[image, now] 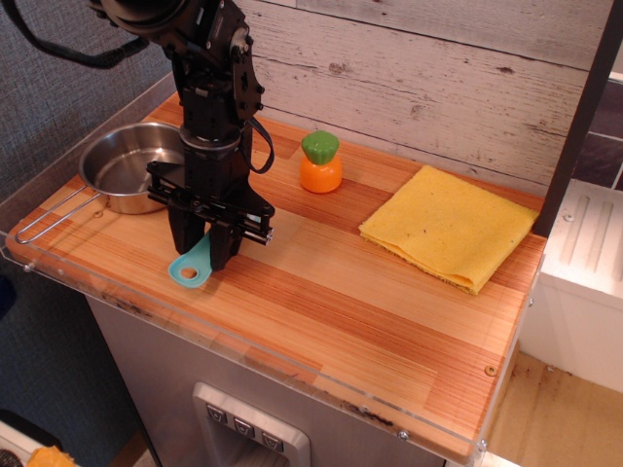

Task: Move blue brush from top to bottom diagonally on the left

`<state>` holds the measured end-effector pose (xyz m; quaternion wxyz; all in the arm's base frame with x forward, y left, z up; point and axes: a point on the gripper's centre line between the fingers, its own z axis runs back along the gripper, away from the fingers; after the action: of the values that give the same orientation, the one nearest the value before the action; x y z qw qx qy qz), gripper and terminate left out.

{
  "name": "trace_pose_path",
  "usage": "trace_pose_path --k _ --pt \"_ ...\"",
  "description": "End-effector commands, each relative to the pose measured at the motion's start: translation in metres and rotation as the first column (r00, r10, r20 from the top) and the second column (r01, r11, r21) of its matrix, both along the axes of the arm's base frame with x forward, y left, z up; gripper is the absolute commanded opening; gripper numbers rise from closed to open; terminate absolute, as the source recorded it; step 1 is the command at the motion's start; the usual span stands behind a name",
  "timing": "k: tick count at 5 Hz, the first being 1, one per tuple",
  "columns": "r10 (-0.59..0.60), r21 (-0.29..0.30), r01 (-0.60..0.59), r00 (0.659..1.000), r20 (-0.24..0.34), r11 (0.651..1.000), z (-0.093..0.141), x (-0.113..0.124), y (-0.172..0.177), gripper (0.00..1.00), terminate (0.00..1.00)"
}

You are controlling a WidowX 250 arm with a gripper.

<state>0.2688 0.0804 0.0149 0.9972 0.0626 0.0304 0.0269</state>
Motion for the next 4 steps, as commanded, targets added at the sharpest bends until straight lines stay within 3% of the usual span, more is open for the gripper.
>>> trace_pose_path --k 1,3,4 --pt "-0.019 0.002 0.018 0.999 0.041 1.0 0.015 0.004 0.003 1.0 0.0" --pt "-0.165 0.017 0.164 0.97 0.181 0.986 0.065 0.01 -0.021 1.0 0.0" --pt "-0.198 -0.012 0.205 0.957 0.21 0.979 0.062 0.018 -0.034 1.0 0.0"
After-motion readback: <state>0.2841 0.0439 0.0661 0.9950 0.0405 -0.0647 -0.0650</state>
